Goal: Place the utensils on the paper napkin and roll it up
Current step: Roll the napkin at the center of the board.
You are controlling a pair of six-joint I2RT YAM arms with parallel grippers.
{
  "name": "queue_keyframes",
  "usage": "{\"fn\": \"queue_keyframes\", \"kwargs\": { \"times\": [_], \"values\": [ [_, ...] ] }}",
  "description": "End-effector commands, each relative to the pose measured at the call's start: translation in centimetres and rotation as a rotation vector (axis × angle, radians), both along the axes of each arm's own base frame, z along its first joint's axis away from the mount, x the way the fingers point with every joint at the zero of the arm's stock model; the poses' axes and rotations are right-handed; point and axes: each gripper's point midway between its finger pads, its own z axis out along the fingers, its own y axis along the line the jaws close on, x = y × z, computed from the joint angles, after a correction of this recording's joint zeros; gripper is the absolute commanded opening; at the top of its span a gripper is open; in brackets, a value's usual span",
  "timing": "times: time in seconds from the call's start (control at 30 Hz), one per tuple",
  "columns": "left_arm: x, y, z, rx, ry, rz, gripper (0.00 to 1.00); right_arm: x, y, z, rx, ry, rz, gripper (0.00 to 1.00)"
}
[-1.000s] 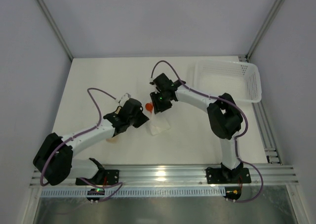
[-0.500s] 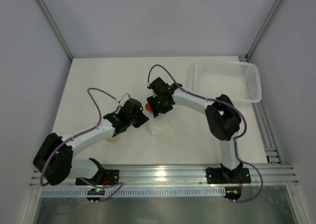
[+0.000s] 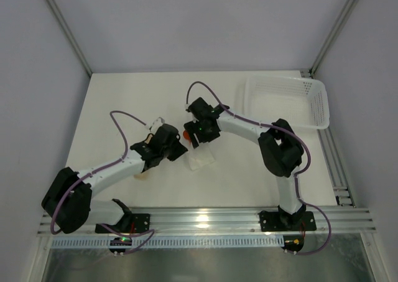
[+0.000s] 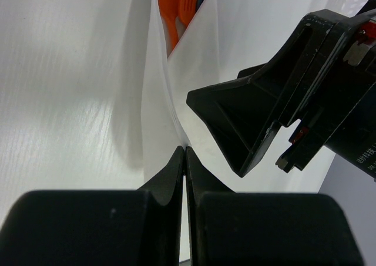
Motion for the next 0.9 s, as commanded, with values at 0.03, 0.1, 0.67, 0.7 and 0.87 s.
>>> {"fn": "queue_keyframes", "kwargs": {
  "times": [0.03,0.1,0.67,0.7,0.87],
  "values": [
    [0.6,-0.1,1.1,-0.014,-0.038,0.017,0.00,0.9,0.7,-0.3,0.002,-0.031,0.012,0.76],
    [0.6,0.0,1.2,-0.014,-0.039,0.018,0.00,1.0,0.7,-0.6,-0.005,-0.029,0.010,0.76],
    [0.5,0.1,1.2,-0.012,-0.040,0.021,0.00,1.2,0.5,-1.9,-0.002,-0.008,-0.005,0.82],
    [0.5,0.0,1.2,-0.012,-0.040,0.019,0.00,1.1,0.5,-2.1,-0.006,-0.005,-0.005,0.81],
    [0.8,-0.4,1.8,-0.030,-0.056,0.011,0.00,1.0,0.4,-2.9,-0.017,0.010,-0.004,0.79]
  ]
}}
